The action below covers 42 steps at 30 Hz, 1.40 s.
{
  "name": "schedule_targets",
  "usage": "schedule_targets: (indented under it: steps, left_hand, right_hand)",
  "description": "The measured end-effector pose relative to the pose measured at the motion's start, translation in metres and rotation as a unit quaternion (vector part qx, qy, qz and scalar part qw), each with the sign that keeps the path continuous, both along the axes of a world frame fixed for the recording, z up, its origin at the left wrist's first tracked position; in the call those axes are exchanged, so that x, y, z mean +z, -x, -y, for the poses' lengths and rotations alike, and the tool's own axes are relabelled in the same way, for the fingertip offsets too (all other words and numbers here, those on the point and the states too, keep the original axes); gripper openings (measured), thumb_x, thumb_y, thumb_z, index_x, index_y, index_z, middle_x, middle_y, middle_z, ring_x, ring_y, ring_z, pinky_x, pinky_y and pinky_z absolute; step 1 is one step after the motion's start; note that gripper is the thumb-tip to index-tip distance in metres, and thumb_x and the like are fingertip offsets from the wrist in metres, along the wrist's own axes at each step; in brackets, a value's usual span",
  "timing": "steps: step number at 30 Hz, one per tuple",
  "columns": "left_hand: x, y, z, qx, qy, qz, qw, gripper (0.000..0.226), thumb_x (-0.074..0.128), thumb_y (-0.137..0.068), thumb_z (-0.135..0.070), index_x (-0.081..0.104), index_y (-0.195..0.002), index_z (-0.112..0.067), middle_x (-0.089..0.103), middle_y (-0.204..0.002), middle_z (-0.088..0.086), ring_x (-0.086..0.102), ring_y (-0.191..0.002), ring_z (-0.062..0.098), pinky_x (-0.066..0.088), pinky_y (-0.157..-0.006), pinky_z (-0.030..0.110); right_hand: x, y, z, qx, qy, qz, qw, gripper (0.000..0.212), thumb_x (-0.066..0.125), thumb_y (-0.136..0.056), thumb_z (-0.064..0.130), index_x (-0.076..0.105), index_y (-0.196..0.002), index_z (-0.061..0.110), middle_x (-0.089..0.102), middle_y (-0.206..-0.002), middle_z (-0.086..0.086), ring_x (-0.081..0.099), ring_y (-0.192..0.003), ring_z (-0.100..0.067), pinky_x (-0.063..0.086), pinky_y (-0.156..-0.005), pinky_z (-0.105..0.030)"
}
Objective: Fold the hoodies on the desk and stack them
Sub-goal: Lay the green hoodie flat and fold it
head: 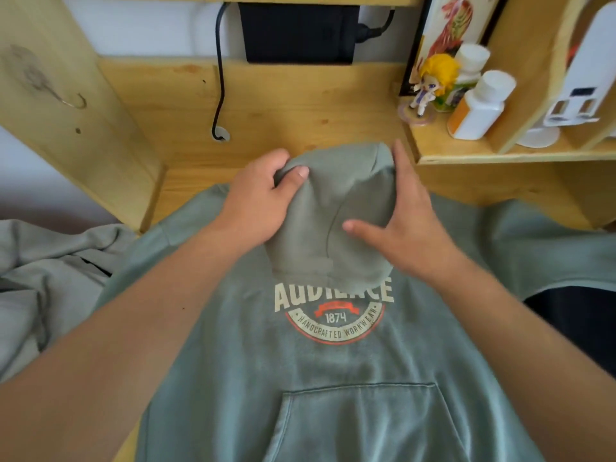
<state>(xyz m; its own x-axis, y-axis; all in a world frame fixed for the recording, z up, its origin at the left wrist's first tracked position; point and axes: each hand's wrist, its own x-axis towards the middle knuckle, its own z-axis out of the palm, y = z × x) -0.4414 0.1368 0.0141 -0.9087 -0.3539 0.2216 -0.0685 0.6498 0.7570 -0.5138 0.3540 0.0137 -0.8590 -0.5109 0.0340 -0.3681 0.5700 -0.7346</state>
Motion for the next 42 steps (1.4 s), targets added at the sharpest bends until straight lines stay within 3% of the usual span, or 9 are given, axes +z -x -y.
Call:
schedule_targets:
  steps: [4,6,10,16,21,28,38,40,42]
  left_hand:
    - [-0.011,0.000,0.004,0.021,0.014,-0.009,1.000,0.034,0.053,-0.104,-0.029,0.039,-0.078,-0.013,0.035,-0.065,-0.005,0.036,-0.059,0.008,0.031,-0.057,0.028]
    - [-0.016,-0.002,0.012,0.024,0.038,-0.014,0.999,0.034,0.052,-0.101,-0.040,0.043,-0.084,-0.012,0.040,-0.065,-0.004,0.043,-0.064,0.021,0.034,-0.061,0.040]
    - [-0.006,-0.004,0.031,-0.050,0.170,0.056,0.983,0.048,0.077,-0.084,-0.051,0.058,-0.105,-0.013,0.065,-0.082,0.005,0.059,-0.075,0.030,0.034,-0.062,0.037]
    - [0.001,0.006,0.045,-0.111,0.309,0.130,0.935,0.032,0.067,-0.092,-0.009,0.066,-0.124,-0.014,0.067,-0.113,0.012,0.062,-0.108,0.035,0.042,-0.080,0.038]
    - [-0.007,-0.003,0.045,0.055,0.287,0.107,0.950,0.024,0.057,-0.101,-0.031,0.072,-0.104,-0.012,0.053,-0.092,0.009,0.060,-0.090,0.038,0.037,-0.068,0.037]
    - [-0.021,-0.034,0.048,-0.028,0.341,0.056,0.938,0.005,0.069,-0.086,-0.015,0.068,-0.089,-0.011,0.052,-0.083,0.007,0.061,-0.069,0.039,0.049,-0.053,0.043]
    - [-0.078,-0.102,0.008,0.049,0.185,0.081,0.978,0.026,0.071,-0.081,-0.008,0.052,-0.095,-0.016,0.047,-0.096,0.000,0.054,-0.077,0.029,0.043,-0.060,0.038]
    - [-0.099,-0.125,-0.013,0.121,0.014,0.172,0.977,0.023,0.066,-0.086,-0.006,0.052,-0.098,-0.020,0.049,-0.089,-0.003,0.052,-0.072,0.021,0.048,-0.067,0.035]
    - [-0.103,-0.130,-0.028,0.253,-0.321,0.229,0.884,0.012,0.055,-0.096,-0.007,0.050,-0.098,-0.018,0.054,-0.083,0.002,0.054,-0.066,0.019,0.051,-0.064,0.029]
  right_hand:
    - [-0.033,0.004,-0.012,-0.074,-0.008,0.010,0.997,0.043,0.074,-0.086,0.014,0.061,-0.127,0.017,0.064,-0.099,-0.002,0.061,-0.101,-0.028,0.039,-0.071,-0.022]
    - [-0.030,0.017,-0.017,-0.051,0.004,-0.053,0.997,0.013,0.069,-0.087,0.006,0.070,-0.099,0.012,0.061,-0.087,-0.003,0.059,-0.089,-0.027,0.037,-0.070,-0.030]
    - [-0.006,0.046,-0.025,-0.026,-0.027,-0.069,0.997,0.020,0.059,-0.090,0.000,0.071,-0.101,0.011,0.060,-0.092,0.000,0.054,-0.090,-0.019,0.033,-0.073,-0.026]
    - [0.003,0.068,-0.035,0.003,-0.059,-0.117,0.991,0.019,0.051,-0.091,0.002,0.064,-0.099,0.014,0.063,-0.082,-0.003,0.057,-0.080,-0.026,0.042,-0.067,-0.037]
    - [-0.014,0.072,-0.041,0.025,-0.101,-0.200,0.974,0.017,0.063,-0.091,0.007,0.065,-0.107,0.010,0.069,-0.090,-0.011,0.062,-0.084,-0.035,0.046,-0.069,-0.039]
    - [-0.036,0.064,-0.055,0.028,-0.076,-0.270,0.959,0.046,0.057,-0.071,-0.010,0.073,-0.112,0.003,0.056,-0.094,-0.013,0.056,-0.092,-0.035,0.049,-0.077,-0.041]
    - [-0.076,-0.010,-0.083,-0.006,-0.010,-0.256,0.967,0.031,0.052,-0.078,-0.008,0.066,-0.104,0.000,0.053,-0.106,-0.013,0.051,-0.100,-0.033,0.038,-0.091,-0.030]
    - [-0.101,-0.041,-0.110,0.023,-0.041,-0.222,0.974,0.029,0.052,-0.077,-0.005,0.067,-0.101,0.000,0.054,-0.107,-0.010,0.054,-0.099,-0.032,0.038,-0.095,-0.023]
    - [-0.120,-0.053,-0.125,-0.075,-0.017,-0.109,0.991,0.027,0.051,-0.077,0.002,0.066,-0.099,0.006,0.056,-0.105,-0.007,0.057,-0.096,-0.027,0.044,-0.094,-0.021]
